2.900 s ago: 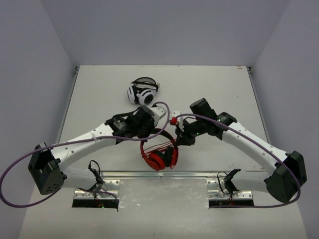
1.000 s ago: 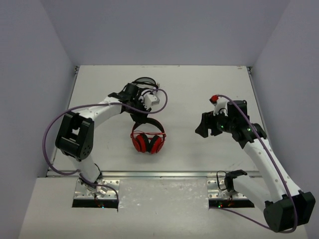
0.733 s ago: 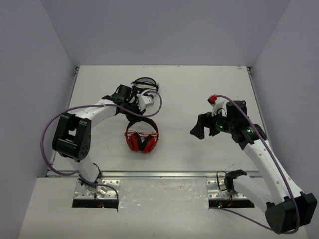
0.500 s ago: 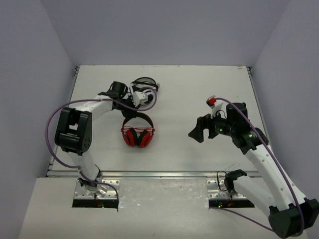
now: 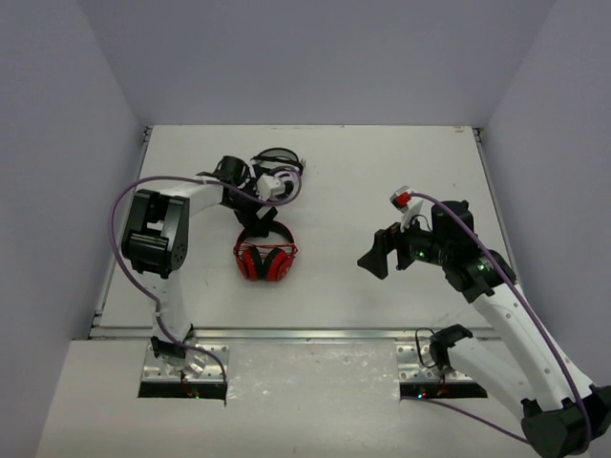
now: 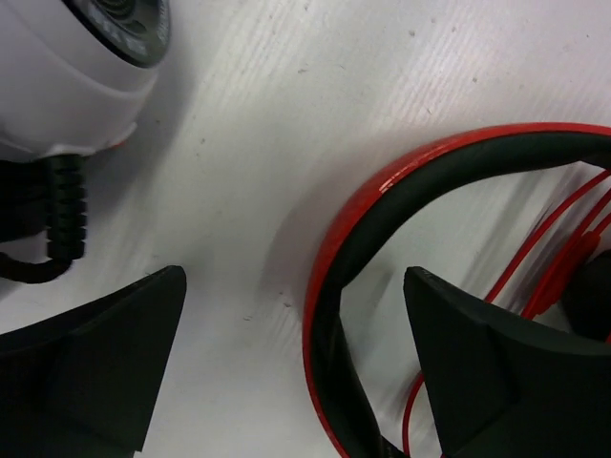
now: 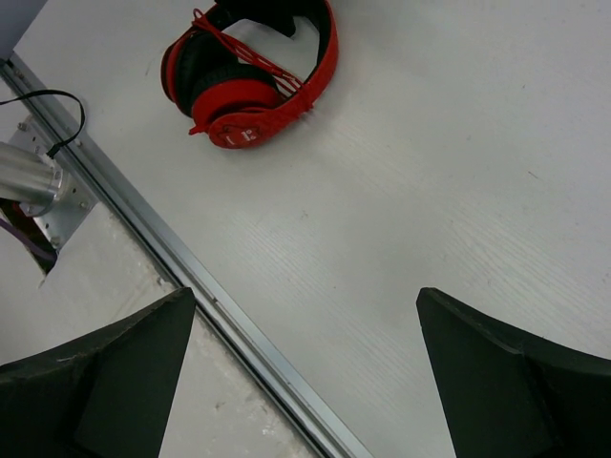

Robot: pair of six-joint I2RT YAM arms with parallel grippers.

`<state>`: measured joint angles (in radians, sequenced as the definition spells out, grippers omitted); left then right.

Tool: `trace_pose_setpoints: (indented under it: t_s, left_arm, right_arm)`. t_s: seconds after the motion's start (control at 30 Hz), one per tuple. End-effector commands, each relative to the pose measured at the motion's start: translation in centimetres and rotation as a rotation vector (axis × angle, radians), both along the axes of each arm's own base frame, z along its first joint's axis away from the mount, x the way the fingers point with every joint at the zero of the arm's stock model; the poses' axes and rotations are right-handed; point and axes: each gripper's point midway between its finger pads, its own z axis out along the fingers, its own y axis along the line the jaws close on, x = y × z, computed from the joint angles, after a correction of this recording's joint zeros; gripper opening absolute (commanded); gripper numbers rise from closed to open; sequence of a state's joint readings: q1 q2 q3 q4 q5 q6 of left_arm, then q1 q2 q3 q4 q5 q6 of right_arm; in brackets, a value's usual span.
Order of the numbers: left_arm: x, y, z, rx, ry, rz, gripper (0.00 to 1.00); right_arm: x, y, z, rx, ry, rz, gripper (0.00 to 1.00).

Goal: Wrap the headphones

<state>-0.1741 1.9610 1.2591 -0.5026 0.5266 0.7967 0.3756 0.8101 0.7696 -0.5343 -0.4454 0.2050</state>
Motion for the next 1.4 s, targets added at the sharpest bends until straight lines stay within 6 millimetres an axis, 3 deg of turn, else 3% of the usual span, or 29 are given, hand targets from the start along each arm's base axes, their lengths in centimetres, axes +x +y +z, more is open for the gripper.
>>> trace_pose_setpoints:
  t_s: [0.0,0.1,0.2,0.4,0.43,0.53,0.63,0.67,0.7,0.73,0.77,0.8,0.93,1.07,1.17,1.37]
  left_arm:
    - [1.9,0.4,1.4,0.001,-0.042,0.05,1.0]
    - [2.3,0.9,1.9,0.021,-0.062,0.093,1.0]
    - [3.0,1.2,4.0,0.029,-0.101,0.153,1.0]
    - [3.3,1.6,11.2,0.035,-0.247,0.296,1.0]
    - [2.9,1.6,12.8,0.024,-0.272,0.319,1.0]
    - [1.6,1.8,15.2,-0.002,-0.27,0.397,1.0]
    - [0.8,3.7,17.6,-0.001,-0.283,0.616,1.0]
    - [0.8,6.1,17.6,0.032,-0.296,0.83,1.0]
    - [0.1,7.1,19.7,-0.003,-0.35,0.926,1.0]
    - [-0.5,8.5,20.5,-0.019,-0.385,1.028,1.0]
    - [-1.5,11.3,19.7,-0.018,-0.416,1.273,1.0]
    - [-3.1,12.8,21.9,-0.072,-0.477,1.367,1.0]
    - [-9.0,16.3,25.3,-0.203,-0.652,1.544,1.0]
    - [-12.5,17.4,25.7,-0.281,-0.725,1.562,1.0]
    - [-13.4,17.5,24.2,-0.27,-0.749,1.533,1.0]
    - [-14.4,17.5,25.5,-0.364,-0.784,1.537,1.0]
  right_arm:
    - [0.4,0.4,1.1,0.019,-0.06,0.014,0.99]
    - [0.3,0.4,1.3,0.024,-0.071,0.017,0.99]
    - [0.4,0.3,1.3,0.018,-0.07,0.015,0.99]
    - [0.7,-0.1,0.7,-0.009,-0.057,-0.006,0.99]
    - [1.0,-0.3,0.6,-0.021,-0.059,-0.022,0.99]
    - [1.5,-0.8,0.4,-0.046,-0.056,-0.059,0.99]
    - [2.5,-2.3,0.5,-0.078,-0.063,-0.171,0.99]
    - [3.5,-3.8,0.7,-0.118,-0.081,-0.275,0.99]
    - [3.6,-4.9,0.7,-0.141,-0.076,-0.336,0.99]
    - [3.7,-5.7,0.8,-0.15,-0.074,-0.393,0.99]
    - [3.9,-7.3,1.0,-0.194,-0.076,-0.48,0.99]
    - [3.8,-8.0,1.1,-0.202,-0.064,-0.527,0.99]
    - [2.6,-11.2,1.8,-0.297,-0.05,-0.655,0.99]
    - [1.5,-13.5,2.4,-0.364,-0.098,-0.707,0.99]
    - [0.6,-14.1,3.0,-0.361,-0.136,-0.707,0.99]
    - [-0.8,-15.1,3.2,-0.375,-0.144,-0.729,0.99]
